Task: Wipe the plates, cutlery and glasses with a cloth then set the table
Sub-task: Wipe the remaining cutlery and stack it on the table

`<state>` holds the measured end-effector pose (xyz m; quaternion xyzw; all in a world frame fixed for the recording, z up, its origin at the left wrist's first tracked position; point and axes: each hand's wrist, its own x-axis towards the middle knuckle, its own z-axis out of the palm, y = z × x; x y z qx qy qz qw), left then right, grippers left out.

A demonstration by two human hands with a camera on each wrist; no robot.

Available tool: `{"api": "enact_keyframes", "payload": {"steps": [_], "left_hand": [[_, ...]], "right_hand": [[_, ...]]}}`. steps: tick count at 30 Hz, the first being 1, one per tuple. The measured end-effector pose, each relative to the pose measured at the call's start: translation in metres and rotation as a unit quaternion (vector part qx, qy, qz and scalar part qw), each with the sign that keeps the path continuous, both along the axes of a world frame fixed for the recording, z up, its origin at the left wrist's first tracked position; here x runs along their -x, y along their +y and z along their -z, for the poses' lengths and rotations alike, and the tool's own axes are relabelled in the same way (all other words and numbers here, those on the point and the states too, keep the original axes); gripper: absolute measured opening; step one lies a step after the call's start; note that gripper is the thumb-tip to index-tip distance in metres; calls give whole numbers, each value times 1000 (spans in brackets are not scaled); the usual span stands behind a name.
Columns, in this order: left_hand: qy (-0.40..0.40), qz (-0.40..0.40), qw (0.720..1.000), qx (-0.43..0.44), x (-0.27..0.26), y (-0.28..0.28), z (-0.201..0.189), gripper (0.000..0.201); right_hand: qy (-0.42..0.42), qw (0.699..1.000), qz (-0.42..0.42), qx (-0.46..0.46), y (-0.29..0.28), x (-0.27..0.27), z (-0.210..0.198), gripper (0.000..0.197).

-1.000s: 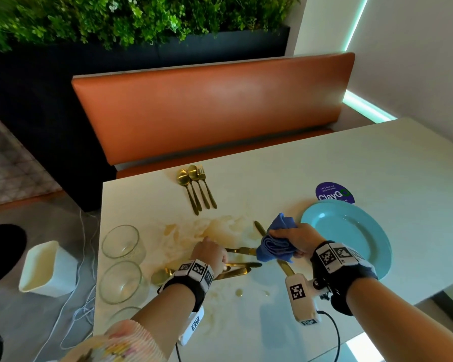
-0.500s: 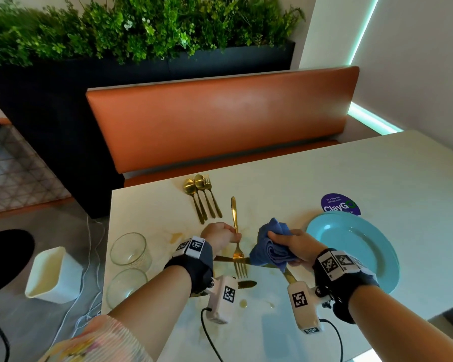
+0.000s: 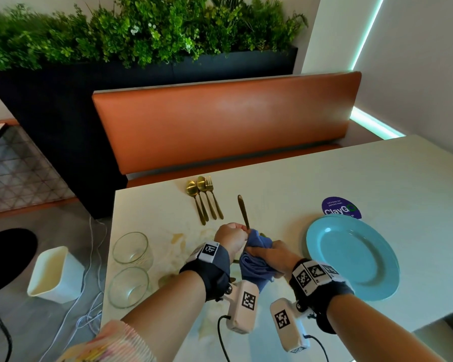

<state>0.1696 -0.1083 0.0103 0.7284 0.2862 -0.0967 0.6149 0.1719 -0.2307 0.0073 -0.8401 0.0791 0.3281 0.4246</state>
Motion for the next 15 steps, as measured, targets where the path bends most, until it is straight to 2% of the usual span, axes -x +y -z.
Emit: {"api": "enact_keyframes", "payload": {"steps": [1,4,7,9,10,11,12,14,15], "left_hand": [[-5,-4,1000,4,1,-2,-2,4],[-15,-10,1000,4,-1,-6,0,18],[-11,-23,1000,-6,-2,-7,-3,9],[4,8,1000,-21,-3,-5,-6,11],[16,47,996,-72,-4,-2,-7,15],[26,88,983,-159,-4,1,-9,23],[22,116,957,-266,-5,6,-10,39],[-40,190,888,-417,-3,18,-15,67],[-75,245,847,-466,-3,23,-17,67]], "right_hand": [[-2,1000,-10,-4,-4,0,1,39],[-36,999,-23,7,-10,-1,-1,34],[-75,994,-32,74,-10,-4,-9,36],[-101,987,-69,103,-14,-5,-20,34],[-111,979,-110,128,-17,-6,-24,31],[-116,970,-147,154,-20,-8,-28,26],[-121,963,-171,172,-25,-10,-33,22],[-110,957,-191,188,-35,-17,-35,28],[-110,955,-197,194,-40,-21,-35,34]]}}
